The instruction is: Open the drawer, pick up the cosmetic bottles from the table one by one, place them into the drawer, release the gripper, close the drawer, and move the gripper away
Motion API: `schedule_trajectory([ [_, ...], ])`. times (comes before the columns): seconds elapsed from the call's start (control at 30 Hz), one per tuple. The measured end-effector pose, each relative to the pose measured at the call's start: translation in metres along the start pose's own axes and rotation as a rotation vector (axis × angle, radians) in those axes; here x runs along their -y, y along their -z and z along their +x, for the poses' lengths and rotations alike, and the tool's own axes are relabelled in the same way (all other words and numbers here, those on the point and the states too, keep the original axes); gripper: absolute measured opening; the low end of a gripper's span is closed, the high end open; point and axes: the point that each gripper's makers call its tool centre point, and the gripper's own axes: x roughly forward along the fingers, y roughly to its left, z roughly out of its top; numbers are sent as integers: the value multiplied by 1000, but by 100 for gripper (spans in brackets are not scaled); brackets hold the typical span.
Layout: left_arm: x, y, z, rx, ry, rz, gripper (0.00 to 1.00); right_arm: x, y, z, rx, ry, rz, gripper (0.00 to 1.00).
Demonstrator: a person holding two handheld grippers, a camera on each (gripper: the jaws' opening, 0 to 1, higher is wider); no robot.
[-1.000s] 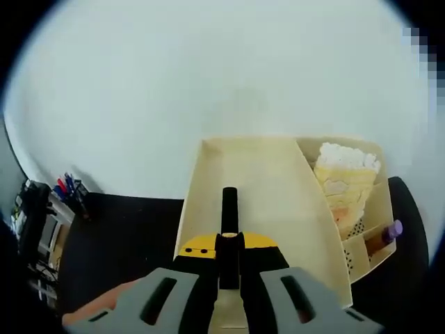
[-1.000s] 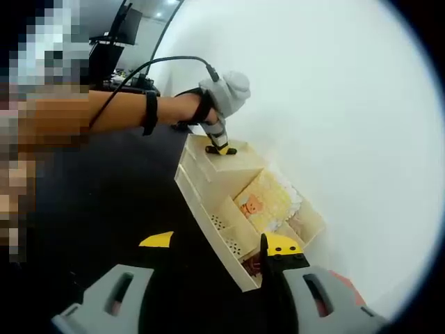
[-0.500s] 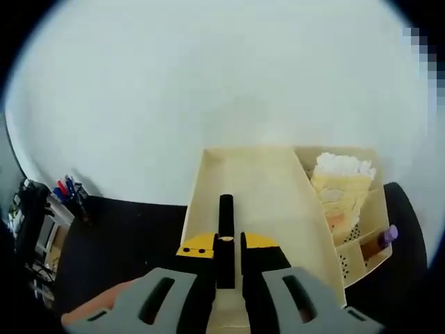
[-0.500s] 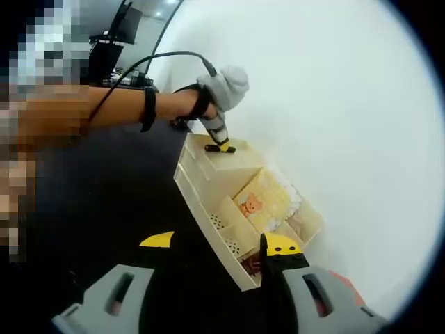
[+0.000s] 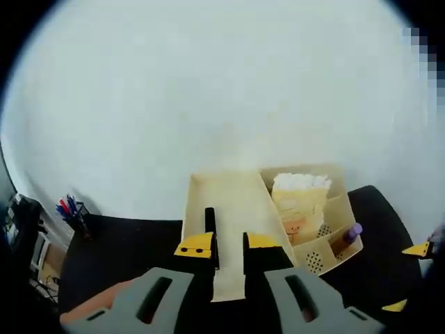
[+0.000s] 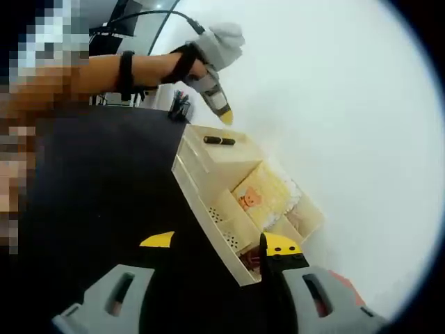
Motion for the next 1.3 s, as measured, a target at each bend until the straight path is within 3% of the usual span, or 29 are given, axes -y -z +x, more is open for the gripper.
schedule_trajectory([
  [0.17, -4, -3, -37, 38, 50, 37, 17, 4, 1, -2, -15, 21, 11, 43],
  [0.33, -3, 18, -68, 2, 103, 112, 29, 0, 14, -15, -64, 51, -3, 43],
  [0.47, -11, 24, -96, 46, 63, 194, 30, -16, 19, -27, -46, 0, 30, 43],
  [0.6, -1, 32, -128, 76, 99, 188, 34, -22, 32, -53, -98, 38, 0, 43],
  [0.8, 24, 59, -158, 114, 164, 226, 44, -32, 39, -106, -95, 90, 21, 43],
  [0.93, 35, 72, -179, 176, 217, 222, 50, -38, 43, -134, -87, 144, 18, 46],
  [1.03, 37, 82, -188, 192, 248, 217, 62, -44, 44, -146, -81, 152, 26, 47],
  [1.2, 25, 98, -202, 213, 253, 213, 70, -59, 46, -166, -57, 155, 50, 48],
  [1.3, 18, 106, -211, 227, 266, 207, 76, -54, 49, -174, -41, 182, 64, 48],
])
